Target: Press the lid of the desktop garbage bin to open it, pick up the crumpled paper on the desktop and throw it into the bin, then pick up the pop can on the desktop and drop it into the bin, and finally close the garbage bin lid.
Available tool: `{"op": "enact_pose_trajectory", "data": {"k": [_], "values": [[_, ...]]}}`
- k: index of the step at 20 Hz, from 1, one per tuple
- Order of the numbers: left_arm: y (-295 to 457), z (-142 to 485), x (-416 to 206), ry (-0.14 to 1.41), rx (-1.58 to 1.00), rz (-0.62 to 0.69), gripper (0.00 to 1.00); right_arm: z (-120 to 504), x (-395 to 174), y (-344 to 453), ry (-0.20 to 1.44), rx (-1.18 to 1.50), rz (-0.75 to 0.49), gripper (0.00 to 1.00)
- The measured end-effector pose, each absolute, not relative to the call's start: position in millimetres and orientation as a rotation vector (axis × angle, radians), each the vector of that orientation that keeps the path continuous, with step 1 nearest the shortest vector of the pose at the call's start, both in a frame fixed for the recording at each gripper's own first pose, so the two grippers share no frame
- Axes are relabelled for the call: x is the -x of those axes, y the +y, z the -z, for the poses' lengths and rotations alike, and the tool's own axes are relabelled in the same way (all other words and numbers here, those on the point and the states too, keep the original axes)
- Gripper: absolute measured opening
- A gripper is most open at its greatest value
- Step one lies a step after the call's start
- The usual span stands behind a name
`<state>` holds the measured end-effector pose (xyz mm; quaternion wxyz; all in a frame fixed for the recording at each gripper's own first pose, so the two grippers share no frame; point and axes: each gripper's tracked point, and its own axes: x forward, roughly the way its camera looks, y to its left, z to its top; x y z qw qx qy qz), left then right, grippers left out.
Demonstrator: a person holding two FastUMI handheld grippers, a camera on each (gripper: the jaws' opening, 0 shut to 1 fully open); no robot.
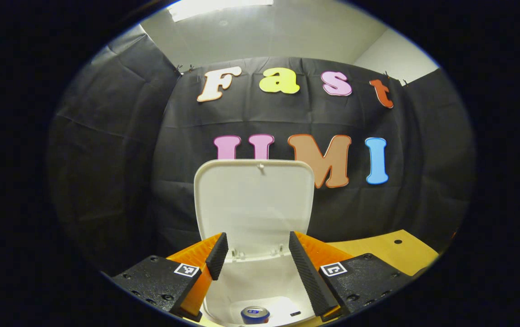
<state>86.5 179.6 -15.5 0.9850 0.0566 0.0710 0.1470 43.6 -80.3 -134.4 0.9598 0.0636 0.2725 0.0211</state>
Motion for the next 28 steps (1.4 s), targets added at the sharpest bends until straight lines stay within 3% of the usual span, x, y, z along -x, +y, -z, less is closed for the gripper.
{"op": "enact_pose_trajectory", "data": {"k": [4,9,20,28], "values": [[180,-36,-106,0.062,-0.112,-0.298,0.93,137,-44,-80,0.564,-0.128,-0.045,0.96],[187,-92,-141,-0.029,-0.150,-0.313,0.93,137,-44,-80,0.573,-0.122,-0.039,0.93],[213,-42,-196,0.183,-0.101,-0.359,0.93,139,-45,-84,0.587,-0.141,0.009,0.96],[184,-46,-153,0.099,-0.174,-0.296,0.94,141,-43,-85,0.563,-0.176,-0.008,0.96]]}}
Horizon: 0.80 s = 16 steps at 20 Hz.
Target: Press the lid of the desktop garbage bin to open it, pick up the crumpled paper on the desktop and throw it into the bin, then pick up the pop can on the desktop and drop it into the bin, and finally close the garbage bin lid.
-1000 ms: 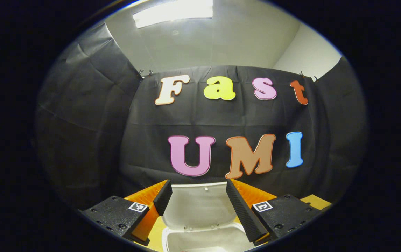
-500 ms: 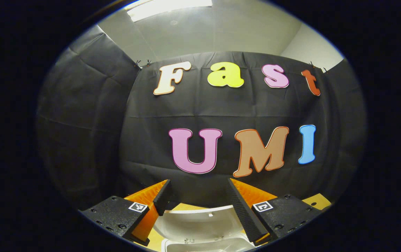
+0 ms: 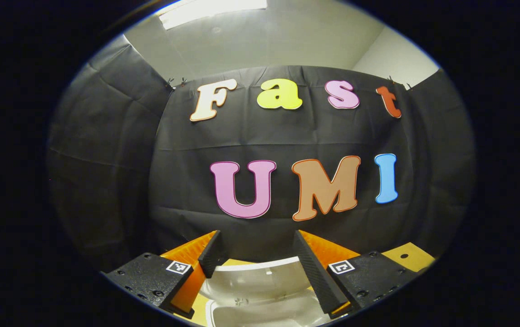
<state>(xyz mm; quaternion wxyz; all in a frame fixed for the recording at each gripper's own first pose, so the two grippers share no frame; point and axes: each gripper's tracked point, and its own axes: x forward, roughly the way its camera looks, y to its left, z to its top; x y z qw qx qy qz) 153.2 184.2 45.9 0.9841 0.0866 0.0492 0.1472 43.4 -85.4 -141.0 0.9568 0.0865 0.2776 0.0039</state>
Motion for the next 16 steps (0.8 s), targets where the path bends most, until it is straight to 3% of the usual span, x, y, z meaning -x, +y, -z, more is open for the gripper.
{"op": "enact_pose_trajectory", "data": {"k": [5,10,11,12,13,16], "values": [[158,-23,-98,0.063,-0.184,-0.296,0.96,137,-45,-85,0.555,-0.169,-0.017,0.96],[137,14,-58,0.048,-0.247,-0.317,0.92,139,-44,-83,0.563,-0.181,-0.041,0.96],[134,25,-55,0.063,-0.218,-0.318,0.92,139,-43,-82,0.567,-0.181,-0.049,0.96],[131,40,-53,0.095,-0.185,-0.320,0.99,136,-43,-81,0.567,-0.181,-0.059,0.96],[132,57,-48,0.136,-0.161,-0.327,0.93,135,-42,-80,0.562,-0.177,-0.069,0.96],[141,92,-36,0.227,-0.109,-0.356,0.92,134,-41,-77,0.565,-0.157,-0.086,0.96]]}}
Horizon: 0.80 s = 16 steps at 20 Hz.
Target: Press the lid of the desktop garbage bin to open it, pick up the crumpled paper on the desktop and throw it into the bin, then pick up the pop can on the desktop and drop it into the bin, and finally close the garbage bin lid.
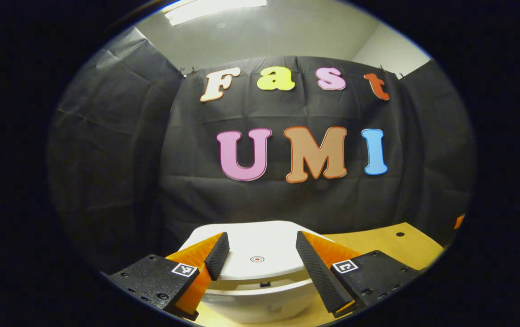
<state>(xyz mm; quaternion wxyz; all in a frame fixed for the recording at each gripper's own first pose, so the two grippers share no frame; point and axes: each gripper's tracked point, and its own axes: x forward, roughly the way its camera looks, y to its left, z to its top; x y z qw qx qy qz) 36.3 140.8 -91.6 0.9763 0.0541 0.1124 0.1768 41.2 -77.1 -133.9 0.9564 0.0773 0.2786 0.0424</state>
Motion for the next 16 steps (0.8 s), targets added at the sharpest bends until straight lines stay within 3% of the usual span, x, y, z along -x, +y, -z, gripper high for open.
{"op": "enact_pose_trajectory", "data": {"k": [3,4,5,16], "values": [[137,92,-33,0.213,-0.125,-0.346,0.92,137,-41,-67,0.584,-0.153,-0.090,0.95],[138,94,-34,0.220,-0.139,-0.351,0.96,137,-39,-68,0.589,-0.152,-0.091,0.95],[138,92,-34,0.203,-0.152,-0.354,0.91,138,-38,-69,0.592,-0.151,-0.090,0.95],[140,103,-31,0.187,-0.163,-0.417,0.93,156,-11,-74,0.621,-0.208,-0.058,0.96]]}}
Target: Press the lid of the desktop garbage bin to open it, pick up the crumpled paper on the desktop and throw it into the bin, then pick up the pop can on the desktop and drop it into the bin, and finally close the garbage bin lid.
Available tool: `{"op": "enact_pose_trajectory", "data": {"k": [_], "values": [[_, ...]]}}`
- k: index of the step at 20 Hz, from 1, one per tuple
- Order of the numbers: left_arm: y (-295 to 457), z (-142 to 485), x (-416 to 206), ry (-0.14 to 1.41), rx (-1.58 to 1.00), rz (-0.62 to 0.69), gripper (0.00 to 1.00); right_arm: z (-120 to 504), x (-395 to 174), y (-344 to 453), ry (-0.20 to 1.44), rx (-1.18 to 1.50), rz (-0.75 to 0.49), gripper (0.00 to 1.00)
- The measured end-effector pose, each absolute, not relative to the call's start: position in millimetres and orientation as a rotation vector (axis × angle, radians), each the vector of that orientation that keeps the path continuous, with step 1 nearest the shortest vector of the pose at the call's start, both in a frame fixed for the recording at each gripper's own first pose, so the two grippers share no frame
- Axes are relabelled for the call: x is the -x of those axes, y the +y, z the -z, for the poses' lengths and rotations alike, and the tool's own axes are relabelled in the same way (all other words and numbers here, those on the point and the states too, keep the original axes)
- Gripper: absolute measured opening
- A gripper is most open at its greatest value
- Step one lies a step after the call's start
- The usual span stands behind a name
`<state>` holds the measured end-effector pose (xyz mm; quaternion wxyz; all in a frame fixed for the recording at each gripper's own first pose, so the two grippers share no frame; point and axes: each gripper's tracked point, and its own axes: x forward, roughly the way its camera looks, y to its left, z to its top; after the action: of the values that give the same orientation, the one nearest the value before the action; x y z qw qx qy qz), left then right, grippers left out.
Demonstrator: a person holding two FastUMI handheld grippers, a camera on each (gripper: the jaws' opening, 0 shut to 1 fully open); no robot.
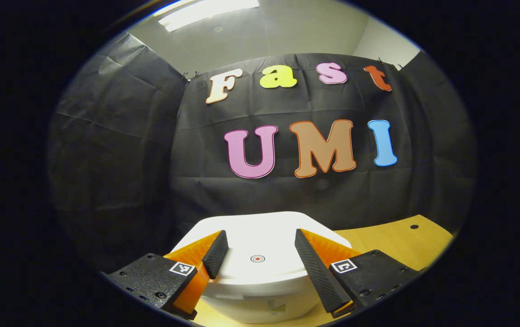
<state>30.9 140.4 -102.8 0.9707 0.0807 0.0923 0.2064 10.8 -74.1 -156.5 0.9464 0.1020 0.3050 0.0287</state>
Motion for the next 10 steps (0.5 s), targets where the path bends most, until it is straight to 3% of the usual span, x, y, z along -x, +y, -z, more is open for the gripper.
{"op": "enact_pose_trajectory", "data": {"k": [10], "values": [[131,96,-34,0.186,-0.168,-0.317,0.95,151,-12,-40,0.592,-0.197,-0.100,0.96]]}}
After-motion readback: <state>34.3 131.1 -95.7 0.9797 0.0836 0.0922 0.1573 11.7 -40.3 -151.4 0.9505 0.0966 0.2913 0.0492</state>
